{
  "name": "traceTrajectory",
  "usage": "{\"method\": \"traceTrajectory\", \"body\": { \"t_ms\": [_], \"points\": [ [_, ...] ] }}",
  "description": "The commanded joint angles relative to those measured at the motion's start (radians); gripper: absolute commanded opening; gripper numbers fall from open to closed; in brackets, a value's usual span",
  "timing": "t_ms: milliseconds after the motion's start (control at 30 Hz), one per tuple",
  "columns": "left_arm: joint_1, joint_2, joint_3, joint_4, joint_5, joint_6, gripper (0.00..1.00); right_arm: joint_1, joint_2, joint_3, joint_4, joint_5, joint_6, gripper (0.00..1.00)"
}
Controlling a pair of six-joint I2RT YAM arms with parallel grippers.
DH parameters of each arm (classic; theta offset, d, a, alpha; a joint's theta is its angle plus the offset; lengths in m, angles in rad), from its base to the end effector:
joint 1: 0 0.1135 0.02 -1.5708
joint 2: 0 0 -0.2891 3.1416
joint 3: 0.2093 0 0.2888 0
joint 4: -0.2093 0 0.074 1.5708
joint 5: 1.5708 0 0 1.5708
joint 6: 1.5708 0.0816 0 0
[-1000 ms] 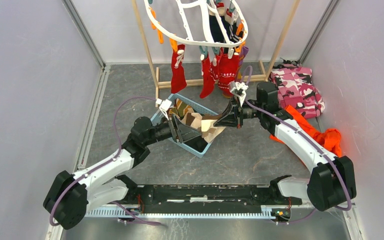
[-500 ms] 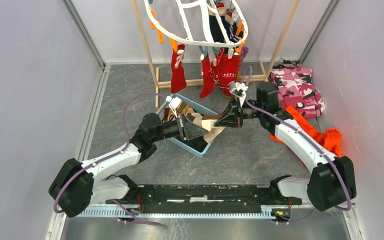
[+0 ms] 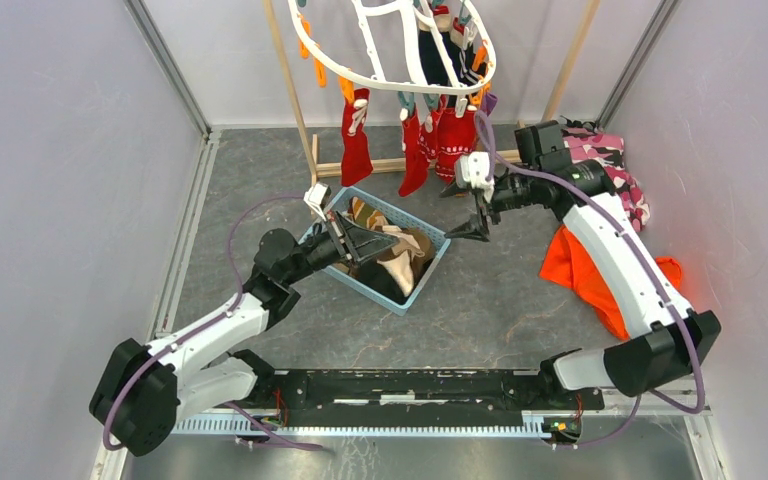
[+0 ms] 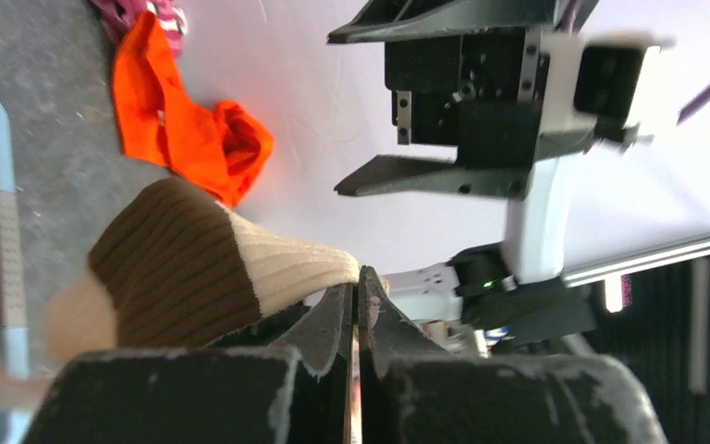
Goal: Clip the socks to the hanger
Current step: Pick up the sock from the bin.
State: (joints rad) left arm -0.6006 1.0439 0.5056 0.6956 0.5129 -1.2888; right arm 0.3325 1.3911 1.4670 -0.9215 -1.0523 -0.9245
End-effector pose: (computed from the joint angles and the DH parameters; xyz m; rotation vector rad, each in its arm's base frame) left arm 0.2176 -0.1976 0.2928 -0.0805 1.7444 -1.8407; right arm 0.2806 0.1719 0.3936 -1.5453 1.3703 0.8972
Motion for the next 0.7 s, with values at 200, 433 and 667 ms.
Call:
{"method": "traceTrajectory", "body": {
  "t_ms": [200, 433, 667],
  "points": [
    [0.005, 0.009, -0.033, 0.252, -0.147, -0.549, 0.02, 0.064, -0.144, -0.038, 0.076, 0.039, -0.29, 0.98],
    [0.0, 0.025, 0.045, 0.091, -0.138, -0.576, 0.02, 0.199, -0.124, -0.055, 0.228, 0.176, -0.139, 0.93],
    [-0.002, 0.048, 0.064, 0.115, -0.12, -0.585, 0.02, 0.317, -0.069, -0.035, 0.261, 0.299, -0.065, 0.78]
  ]
}}
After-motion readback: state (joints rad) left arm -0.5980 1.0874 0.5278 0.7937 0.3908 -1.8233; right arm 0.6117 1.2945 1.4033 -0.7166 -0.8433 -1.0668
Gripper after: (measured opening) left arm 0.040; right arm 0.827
